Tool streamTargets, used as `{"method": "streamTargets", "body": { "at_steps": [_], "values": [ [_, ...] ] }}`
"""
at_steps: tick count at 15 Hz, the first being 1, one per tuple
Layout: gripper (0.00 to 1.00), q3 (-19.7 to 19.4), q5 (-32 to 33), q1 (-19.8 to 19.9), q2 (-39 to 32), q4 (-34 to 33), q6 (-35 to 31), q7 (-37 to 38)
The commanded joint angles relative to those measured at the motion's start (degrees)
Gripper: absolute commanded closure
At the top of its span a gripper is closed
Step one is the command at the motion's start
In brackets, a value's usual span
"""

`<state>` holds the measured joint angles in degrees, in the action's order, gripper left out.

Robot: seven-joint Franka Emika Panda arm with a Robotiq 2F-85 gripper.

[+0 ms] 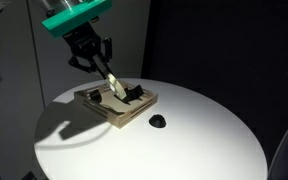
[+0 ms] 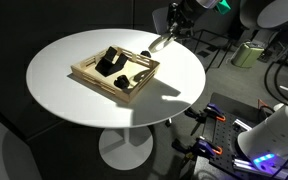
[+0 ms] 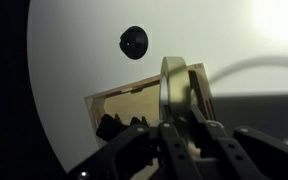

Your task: Pick up the masking tape and put in the wooden tray

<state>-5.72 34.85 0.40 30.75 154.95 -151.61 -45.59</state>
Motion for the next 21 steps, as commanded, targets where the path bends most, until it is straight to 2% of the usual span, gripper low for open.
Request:
{"method": "streamTargets", "body": {
  "at_steps": [1,6,10,13,16,21],
  "values": [
    [0.95,-0.07,1.73,0.54,0.45,2.81,-5.79,-1.15],
    [0.95,0.45,8.37,3.67,-3.04,4.38,-13.24,-0.84],
    [0.95,1.86,18.06,9.91,-6.91,2.66,-18.09,1.93],
    [0.95,3.35,22.84,13.76,-8.94,0.78,-20.36,3.76],
    [0.95,4.71,24.79,15.53,-9.65,-0.26,-21.54,5.19],
    [0.95,6.47,23.51,14.91,-9.52,-0.45,-22.09,6.95]
  ]
}}
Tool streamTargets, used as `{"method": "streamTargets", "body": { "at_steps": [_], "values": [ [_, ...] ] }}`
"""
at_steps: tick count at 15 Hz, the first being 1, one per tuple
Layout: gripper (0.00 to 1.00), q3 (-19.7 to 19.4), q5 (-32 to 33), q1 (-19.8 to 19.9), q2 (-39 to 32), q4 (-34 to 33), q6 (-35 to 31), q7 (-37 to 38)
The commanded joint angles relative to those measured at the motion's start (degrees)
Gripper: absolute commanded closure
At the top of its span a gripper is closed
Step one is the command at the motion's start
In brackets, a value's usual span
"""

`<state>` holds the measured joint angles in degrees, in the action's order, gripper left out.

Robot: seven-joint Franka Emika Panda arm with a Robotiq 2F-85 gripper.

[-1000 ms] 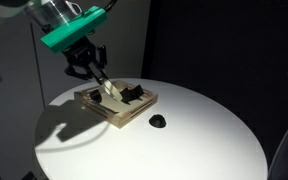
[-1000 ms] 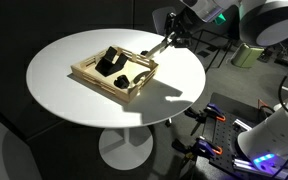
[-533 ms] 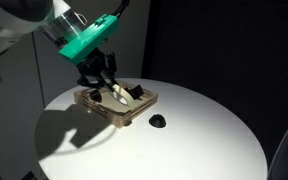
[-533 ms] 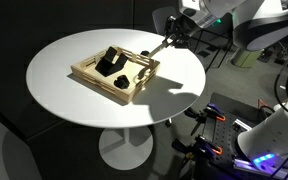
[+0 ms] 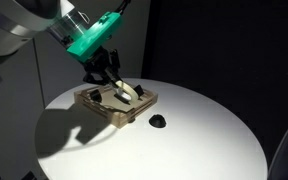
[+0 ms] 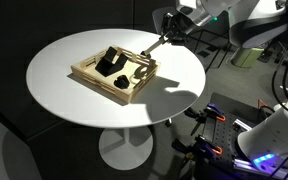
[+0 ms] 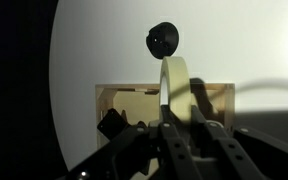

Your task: Pick up the masking tape and put in the wooden tray

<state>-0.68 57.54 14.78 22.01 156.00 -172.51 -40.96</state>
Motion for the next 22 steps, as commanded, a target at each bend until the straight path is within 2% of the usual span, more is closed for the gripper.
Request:
{"method": "streamTargets", "body": {
  "at_steps": [1,11,18,19,20,21,22],
  "values": [
    [0.95,1.83,0.46,0.27,-0.85,-1.64,-1.20,2.74],
    [0.95,5.23,-3.85,-4.48,-2.56,-3.17,-1.47,4.20],
    [0.95,7.66,-2.74,-3.76,-4.97,-6.03,-1.76,5.01],
    [0.84,7.82,-2.45,-3.54,-5.07,-6.13,-1.75,5.11],
    [0.54,7.89,-2.27,-3.39,-5.10,-6.08,-1.74,5.16],
    [0.54,7.89,-2.17,-3.26,-5.02,-5.91,-1.83,5.08],
    [0.48,7.78,-2.29,-3.26,-4.93,-5.71,-1.85,4.91]
  ]
}}
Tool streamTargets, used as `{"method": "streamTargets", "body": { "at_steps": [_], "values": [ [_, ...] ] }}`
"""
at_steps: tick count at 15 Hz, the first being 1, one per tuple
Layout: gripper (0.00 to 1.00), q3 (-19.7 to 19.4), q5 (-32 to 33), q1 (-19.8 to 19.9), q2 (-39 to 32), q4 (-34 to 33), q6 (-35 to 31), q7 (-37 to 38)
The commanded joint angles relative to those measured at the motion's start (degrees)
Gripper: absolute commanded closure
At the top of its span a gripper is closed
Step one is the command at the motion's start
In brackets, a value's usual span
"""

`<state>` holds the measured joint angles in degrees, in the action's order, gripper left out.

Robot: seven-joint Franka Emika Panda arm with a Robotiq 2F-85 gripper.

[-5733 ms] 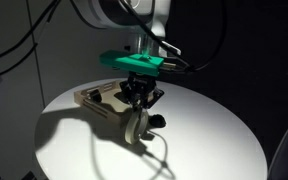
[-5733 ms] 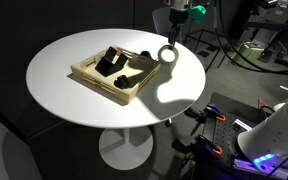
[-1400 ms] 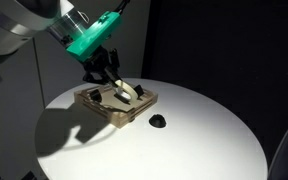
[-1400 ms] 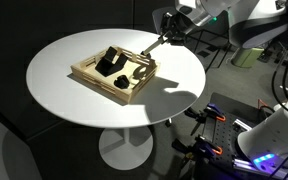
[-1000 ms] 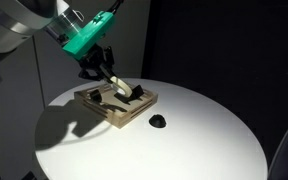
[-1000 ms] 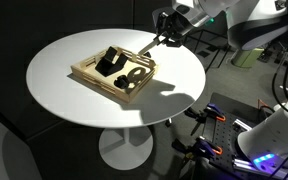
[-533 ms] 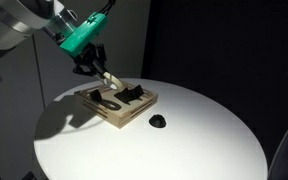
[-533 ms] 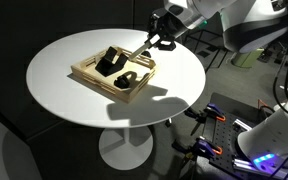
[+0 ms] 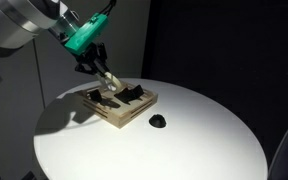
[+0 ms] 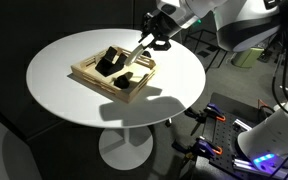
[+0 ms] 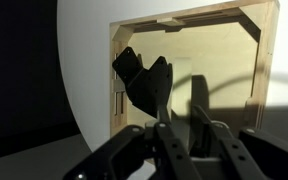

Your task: Pick up the masking tape and put in the wooden tray

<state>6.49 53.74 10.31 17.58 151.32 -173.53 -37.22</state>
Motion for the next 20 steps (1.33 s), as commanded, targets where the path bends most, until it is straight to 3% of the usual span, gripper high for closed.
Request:
{"method": "streamTargets", "body": {
  "at_steps": [1,6,9,10,12,13,16,18,20],
  "values": [
    [0.38,0.42,1.36,1.19,-0.33,-0.77,-0.85,0.94],
    [0.01,-0.34,0.39,1.20,0.31,0.04,-0.71,0.51],
    [0.00,-1.12,-1.00,0.82,0.97,0.39,-0.35,0.26],
    [0.00,-4.70,-0.33,-2.72,1.42,0.36,0.80,1.26],
    [0.00,-6.75,-1.66,-4.26,2.73,1.14,0.96,1.13],
    [0.00,-6.33,-4.63,-3.76,3.65,1.80,0.90,-0.77],
    [0.00,-10.16,-13.72,-8.00,6.76,2.57,5.40,-1.33],
    [0.00,-12.29,-21.32,-10.83,9.00,1.62,12.18,-1.61],
    [0.00,-13.01,-26.81,-11.15,10.93,-0.41,19.59,-0.98]
  ]
}}
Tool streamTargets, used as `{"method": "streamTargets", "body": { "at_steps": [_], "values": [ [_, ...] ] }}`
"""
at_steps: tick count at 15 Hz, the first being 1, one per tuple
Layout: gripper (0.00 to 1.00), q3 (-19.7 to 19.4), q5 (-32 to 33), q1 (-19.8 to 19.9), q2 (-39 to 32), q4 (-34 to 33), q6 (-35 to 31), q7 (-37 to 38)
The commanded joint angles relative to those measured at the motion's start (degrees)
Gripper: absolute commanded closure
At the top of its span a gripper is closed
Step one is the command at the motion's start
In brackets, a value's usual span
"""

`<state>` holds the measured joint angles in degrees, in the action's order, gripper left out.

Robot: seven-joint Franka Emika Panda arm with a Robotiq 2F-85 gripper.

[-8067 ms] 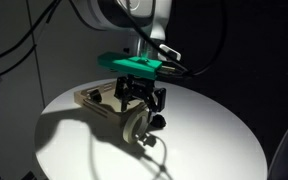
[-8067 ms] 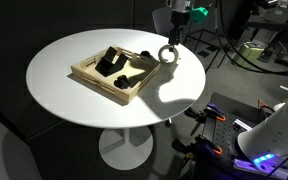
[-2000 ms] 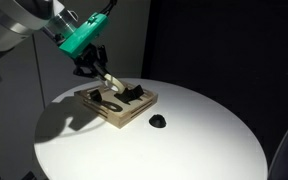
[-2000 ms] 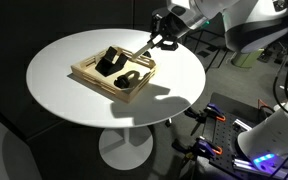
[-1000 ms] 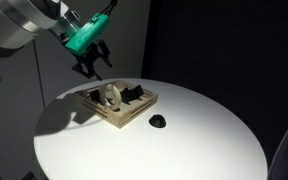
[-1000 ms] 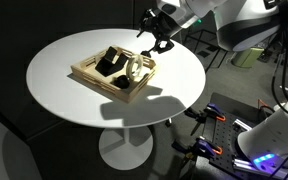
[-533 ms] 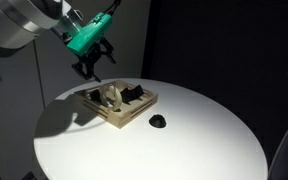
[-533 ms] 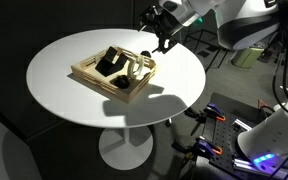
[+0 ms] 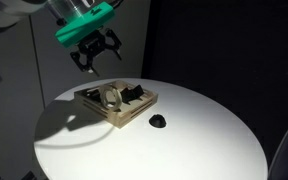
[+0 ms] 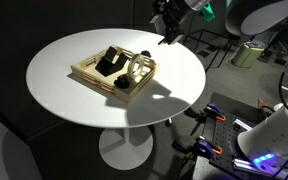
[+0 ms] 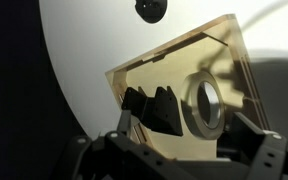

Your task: Pick up the masking tape and put in the wooden tray

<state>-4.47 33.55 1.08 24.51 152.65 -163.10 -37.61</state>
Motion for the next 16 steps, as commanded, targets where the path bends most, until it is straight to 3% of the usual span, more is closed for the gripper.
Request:
{"method": "streamTargets", "body": {
  "at_steps": [1,5,10,13,16],
  "values": [
    [0.00,-2.22,-9.47,-1.83,4.57,-3.21,13.59,-0.87],
    [0.00,-3.33,-16.09,-0.66,4.52,-10.43,31.70,-0.08],
    [0.00,-5.23,-21.22,0.68,-0.69,-22.51,51.17,2.01],
    [0.00,-5.15,-23.81,1.36,-5.28,-28.62,57.00,7.59],
    [0.00,-5.01,-27.60,1.51,-10.28,-33.23,58.61,14.54]
  ]
}}
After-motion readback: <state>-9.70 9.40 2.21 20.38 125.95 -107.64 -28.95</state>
